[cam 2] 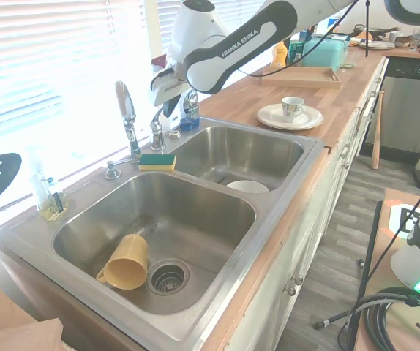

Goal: Turn on the faucet

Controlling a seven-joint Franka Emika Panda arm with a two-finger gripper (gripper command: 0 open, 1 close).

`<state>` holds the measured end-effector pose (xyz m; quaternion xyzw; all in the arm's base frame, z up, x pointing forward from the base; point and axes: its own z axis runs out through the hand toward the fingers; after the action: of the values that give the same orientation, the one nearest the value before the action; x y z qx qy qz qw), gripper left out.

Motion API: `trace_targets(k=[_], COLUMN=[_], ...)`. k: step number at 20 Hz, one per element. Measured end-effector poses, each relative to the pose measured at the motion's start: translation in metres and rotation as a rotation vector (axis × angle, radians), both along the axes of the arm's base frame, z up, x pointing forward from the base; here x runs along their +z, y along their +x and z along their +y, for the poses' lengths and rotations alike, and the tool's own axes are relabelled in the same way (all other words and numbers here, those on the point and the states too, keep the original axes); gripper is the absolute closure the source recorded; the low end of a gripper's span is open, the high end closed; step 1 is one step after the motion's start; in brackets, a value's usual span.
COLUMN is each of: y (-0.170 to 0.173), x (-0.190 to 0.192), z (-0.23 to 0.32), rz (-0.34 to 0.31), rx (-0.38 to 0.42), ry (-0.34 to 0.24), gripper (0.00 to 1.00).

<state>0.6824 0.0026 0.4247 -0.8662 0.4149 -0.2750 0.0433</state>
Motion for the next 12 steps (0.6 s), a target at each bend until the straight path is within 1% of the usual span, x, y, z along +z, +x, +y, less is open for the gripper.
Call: trace_targets(k=[4, 8, 10, 12], y=[-0.006, -0.010, -0.012, -0.015], x=[0.011, -0.001, -0.011, -0.026], z=[0.005, 0.001, -0.002, -0.004], rz=[-0.021, 0.003, 0.047, 0.138], rx=[-0.001, -0.010, -0.012, 0.021], ry=[-0.012, -0.008, 0.015, 0.073], gripper=[1.00, 1.00, 1.00, 1.00])
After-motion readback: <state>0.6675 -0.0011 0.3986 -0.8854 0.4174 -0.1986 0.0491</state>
